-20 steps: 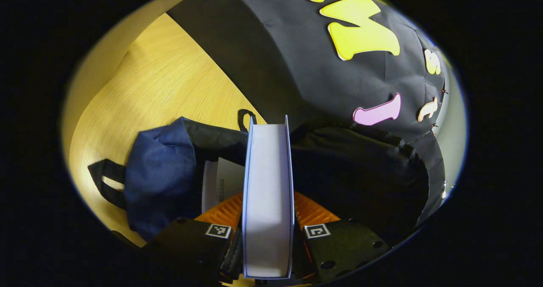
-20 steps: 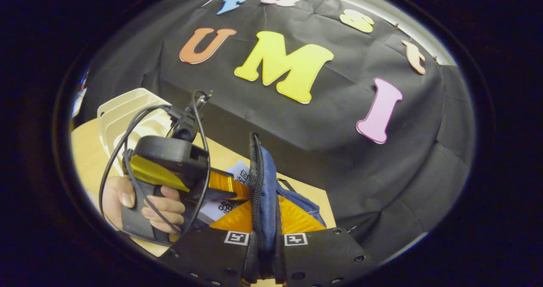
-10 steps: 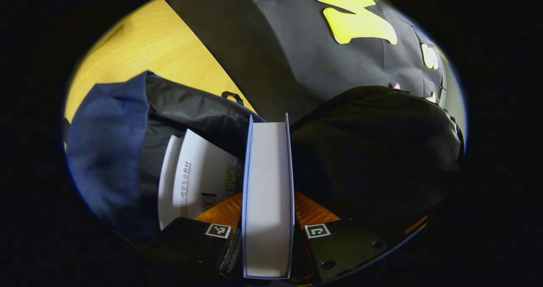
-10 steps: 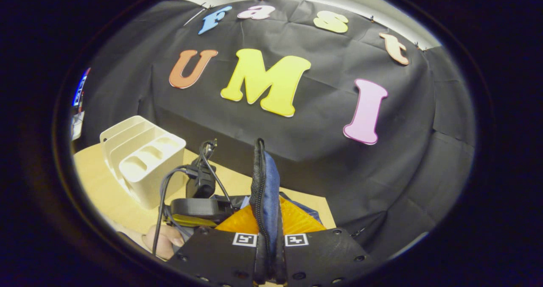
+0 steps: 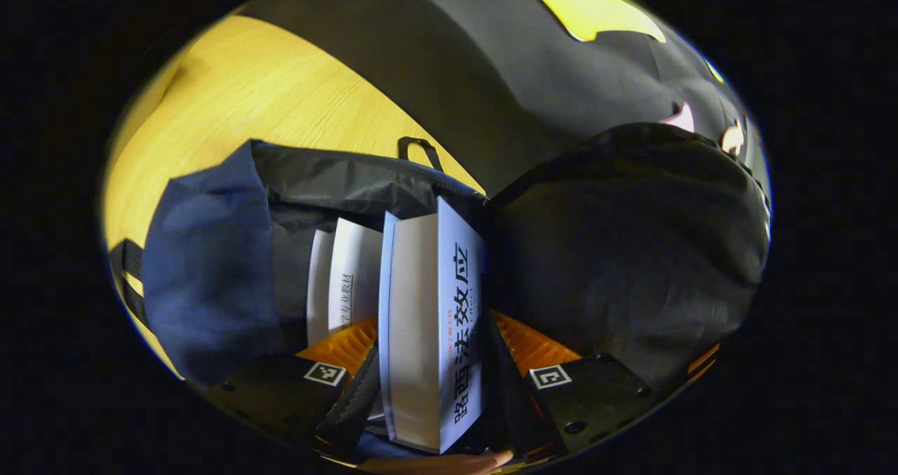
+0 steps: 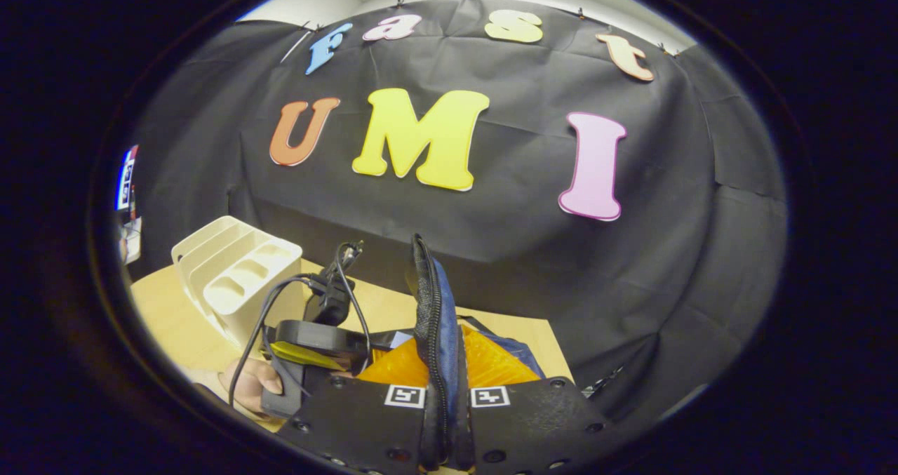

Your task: Open the schoolbag, grab two books from the bookshelf and put them into the schoolbag.

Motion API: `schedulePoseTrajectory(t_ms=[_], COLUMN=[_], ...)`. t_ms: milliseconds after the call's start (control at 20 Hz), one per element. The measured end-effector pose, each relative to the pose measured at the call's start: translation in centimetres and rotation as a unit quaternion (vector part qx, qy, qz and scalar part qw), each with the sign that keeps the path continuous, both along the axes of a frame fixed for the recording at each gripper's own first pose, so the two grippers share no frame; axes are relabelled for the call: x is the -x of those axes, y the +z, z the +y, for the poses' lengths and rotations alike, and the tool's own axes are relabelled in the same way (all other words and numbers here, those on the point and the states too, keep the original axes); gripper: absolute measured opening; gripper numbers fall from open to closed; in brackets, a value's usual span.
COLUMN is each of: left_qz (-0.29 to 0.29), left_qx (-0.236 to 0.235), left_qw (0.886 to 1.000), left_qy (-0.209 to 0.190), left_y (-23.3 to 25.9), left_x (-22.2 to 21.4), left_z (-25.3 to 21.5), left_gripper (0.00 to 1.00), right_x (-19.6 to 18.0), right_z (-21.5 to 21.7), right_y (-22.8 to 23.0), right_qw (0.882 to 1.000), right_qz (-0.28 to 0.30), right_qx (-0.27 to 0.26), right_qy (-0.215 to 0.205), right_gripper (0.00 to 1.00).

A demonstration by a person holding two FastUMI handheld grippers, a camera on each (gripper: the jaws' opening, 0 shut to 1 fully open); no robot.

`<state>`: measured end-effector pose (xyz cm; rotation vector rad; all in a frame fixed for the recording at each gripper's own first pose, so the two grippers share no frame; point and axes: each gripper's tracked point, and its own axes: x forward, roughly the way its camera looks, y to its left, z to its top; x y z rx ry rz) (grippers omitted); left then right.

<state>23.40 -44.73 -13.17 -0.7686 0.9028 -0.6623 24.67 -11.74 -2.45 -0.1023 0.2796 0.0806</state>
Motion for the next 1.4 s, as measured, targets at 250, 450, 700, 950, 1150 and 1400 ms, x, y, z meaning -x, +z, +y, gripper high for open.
schedulePoseTrajectory(t_ms=[250,450,700,950,1150,1400], left_qz=[-0.082,-0.130,-0.179,-0.226,-0.258,-0.288], left_qx=[-0.110,-0.105,-0.132,-0.173,-0.201,-0.224], left_qw=[0.990,0.985,0.973,0.954,0.939,0.921], left_qy=[0.024,0.048,0.060,0.091,0.110,0.137], left_y=[0.1,3.1,4.9,6.3,7.4,8.7], left_x=[-1.0,-0.1,2.1,3.7,5.4,8.0], left_z=[3.6,6.1,10.2,15.9,20.3,24.8], left_gripper=[0.81,0.81,0.81,0.81,0.81,0.81], right_x=[0.4,0.6,0.9,1.5,2.1,2.6], right_z=[-0.6,-0.8,0.0,1.6,3.0,4.4], right_y=[-0.9,-1.5,-2.8,-3.7,-4.2,-5.1], right_qw=[1.000,0.998,0.997,0.997,0.997,0.996], right_qz=[0.002,0.005,0.020,0.027,0.031,0.042], right_qx=[-0.023,-0.048,-0.068,-0.052,-0.047,-0.044], right_qy=[-0.020,-0.027,-0.035,-0.042,-0.053,-0.068], right_gripper=[0.09,0.09,0.09,0.09,0.09,0.09])
